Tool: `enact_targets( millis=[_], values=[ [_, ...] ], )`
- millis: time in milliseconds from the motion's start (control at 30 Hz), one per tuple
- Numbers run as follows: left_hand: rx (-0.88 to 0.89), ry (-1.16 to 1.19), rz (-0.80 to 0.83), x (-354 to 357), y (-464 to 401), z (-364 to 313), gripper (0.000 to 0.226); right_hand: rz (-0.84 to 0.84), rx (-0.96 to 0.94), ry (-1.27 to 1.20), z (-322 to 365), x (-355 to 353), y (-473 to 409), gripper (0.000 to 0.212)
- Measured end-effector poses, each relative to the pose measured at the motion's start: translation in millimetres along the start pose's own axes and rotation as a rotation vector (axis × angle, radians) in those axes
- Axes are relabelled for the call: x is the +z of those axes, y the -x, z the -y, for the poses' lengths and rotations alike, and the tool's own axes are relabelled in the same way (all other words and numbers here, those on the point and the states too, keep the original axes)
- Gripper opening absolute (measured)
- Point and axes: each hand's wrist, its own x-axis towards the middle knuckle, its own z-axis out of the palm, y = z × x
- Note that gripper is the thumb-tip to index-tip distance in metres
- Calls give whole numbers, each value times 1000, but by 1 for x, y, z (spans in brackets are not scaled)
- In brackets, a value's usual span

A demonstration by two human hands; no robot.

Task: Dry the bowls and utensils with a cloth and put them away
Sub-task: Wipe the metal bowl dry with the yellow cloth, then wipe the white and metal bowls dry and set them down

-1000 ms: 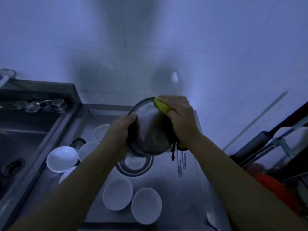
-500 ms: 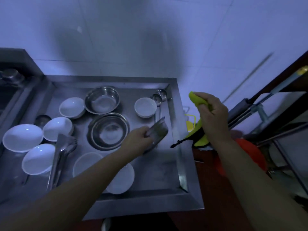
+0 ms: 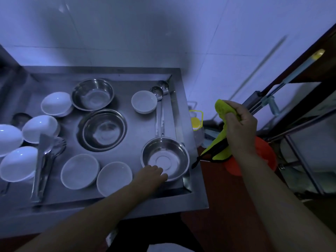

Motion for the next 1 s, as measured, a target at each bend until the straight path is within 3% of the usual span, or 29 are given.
enact_targets(
  millis=[233,333,400,467,600,867,967,1000],
  values=[
    [0,76,34,35,1,1,42,65,-16,-19,2,14,15,21],
    [-54,123,-69,21,17,0,39,90,-8,-20,2,22,16,23],
    [-182,188,-239,10,32,20,34,100,-13,-11,4,28,17,25],
    [-385,191,-296,-2,49,47,33,117,-24,-25,8,34,19,24],
    [-615,76,-175,-3,76,90,40,181,-39,-42,14,48,29,17],
    [-523,58,-122,21,78,106,42,259,-61,-15,9,63,45,14],
    [-543,152,-84,7,92,95,24,285,-51,-34,12,71,49,17],
    [-620,243,-150,2,97,93,18,297,-55,-36,14,75,51,17]
  ],
)
